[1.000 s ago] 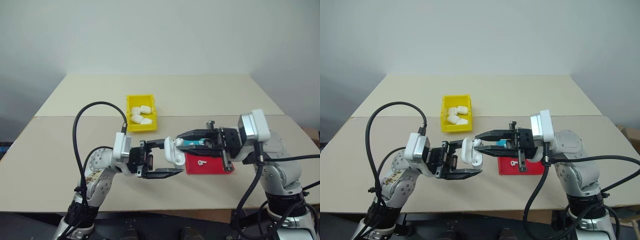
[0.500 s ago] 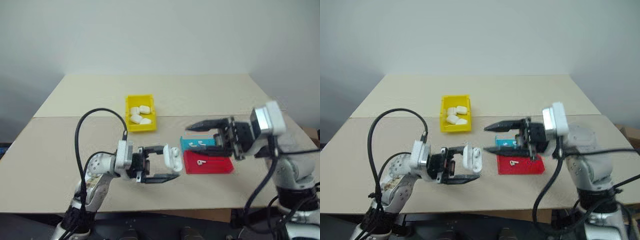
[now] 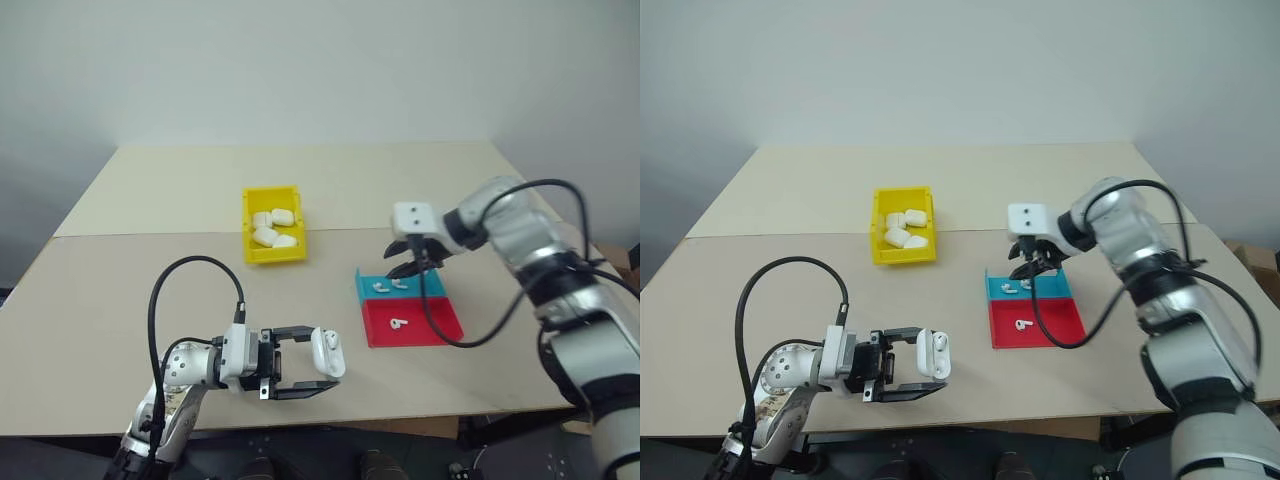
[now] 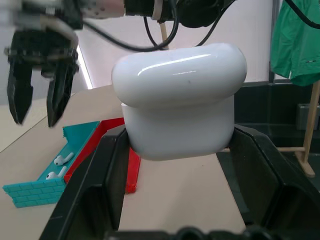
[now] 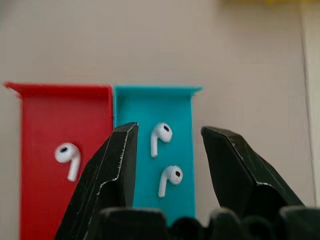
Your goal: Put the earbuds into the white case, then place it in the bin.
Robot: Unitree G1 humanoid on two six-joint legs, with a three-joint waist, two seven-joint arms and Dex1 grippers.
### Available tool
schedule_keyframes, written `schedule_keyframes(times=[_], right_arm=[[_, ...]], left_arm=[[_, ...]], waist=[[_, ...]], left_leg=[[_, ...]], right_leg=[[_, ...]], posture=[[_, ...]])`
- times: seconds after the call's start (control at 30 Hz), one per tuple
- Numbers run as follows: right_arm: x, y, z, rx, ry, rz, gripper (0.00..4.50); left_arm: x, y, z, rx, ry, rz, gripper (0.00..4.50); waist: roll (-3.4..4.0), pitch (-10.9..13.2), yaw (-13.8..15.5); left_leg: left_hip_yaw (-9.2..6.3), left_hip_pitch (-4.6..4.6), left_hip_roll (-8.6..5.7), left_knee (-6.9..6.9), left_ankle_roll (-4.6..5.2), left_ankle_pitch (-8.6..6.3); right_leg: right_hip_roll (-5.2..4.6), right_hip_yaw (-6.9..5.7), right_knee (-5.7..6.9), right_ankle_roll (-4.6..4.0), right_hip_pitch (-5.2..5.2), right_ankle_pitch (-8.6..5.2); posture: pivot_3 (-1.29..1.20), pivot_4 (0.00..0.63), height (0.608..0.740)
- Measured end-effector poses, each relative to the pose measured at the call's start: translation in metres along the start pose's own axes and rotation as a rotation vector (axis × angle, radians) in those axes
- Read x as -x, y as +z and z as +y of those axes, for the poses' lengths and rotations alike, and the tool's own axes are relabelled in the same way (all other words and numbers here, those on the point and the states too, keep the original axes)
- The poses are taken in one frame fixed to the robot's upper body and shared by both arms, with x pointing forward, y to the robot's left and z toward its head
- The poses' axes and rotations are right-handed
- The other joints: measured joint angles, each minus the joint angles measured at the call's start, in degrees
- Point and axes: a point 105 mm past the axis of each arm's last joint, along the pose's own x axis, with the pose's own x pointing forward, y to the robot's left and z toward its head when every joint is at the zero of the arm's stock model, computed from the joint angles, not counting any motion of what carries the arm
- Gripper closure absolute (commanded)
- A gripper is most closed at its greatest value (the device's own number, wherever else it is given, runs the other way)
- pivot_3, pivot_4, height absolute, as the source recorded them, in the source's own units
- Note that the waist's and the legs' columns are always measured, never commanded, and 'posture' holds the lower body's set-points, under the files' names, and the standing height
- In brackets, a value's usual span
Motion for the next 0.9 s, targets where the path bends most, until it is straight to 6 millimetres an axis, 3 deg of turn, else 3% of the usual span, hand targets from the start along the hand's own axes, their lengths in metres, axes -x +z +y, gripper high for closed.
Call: schedule_keyframes(times=[0.23, 0.37, 0.9], right_arm=[[-0.012, -0.02, -0.014, -0.021, 0.001, 0.194, 2.04], [-0.021, -0.033, -0.011, -0.033, 0.014, 0.263, 2.04], [-0.03, -0.041, -0.008, -0.032, 0.022, 0.303, 2.04]], left_arm=[[-0.001, -0.002, -0.002, 0.006, 0.038, 0.012, 1.72], [-0.003, 0.001, -0.002, -0.009, 0.048, 0.01, 1.72], [-0.003, -0.001, -0.001, -0.011, 0.062, 0.022, 1.72]], waist=[[0.05, 0.03, 0.29], [0.09, 0.05, 0.09], [0.13, 0.07, -0.06]], left_leg=[[0.0, 0.04, -0.01, 0.01, 0.0, 0.0], [0.0, 0.09, 0.0, 0.01, 0.0, 0.01], [-0.01, 0.11, 0.0, 0.01, 0.0, 0.01]], right_leg=[[-0.02, -0.02, 0.04, -0.01, 0.03, 0.01], [0.01, -0.02, 0.11, -0.02, 0.03, 0.02], [0.02, -0.01, 0.15, -0.02, 0.04, 0.02]], posture=[[0.0, 0.15, 0.74], [0.0, 0.15, 0.74], [0.0, 0.15, 0.74]])
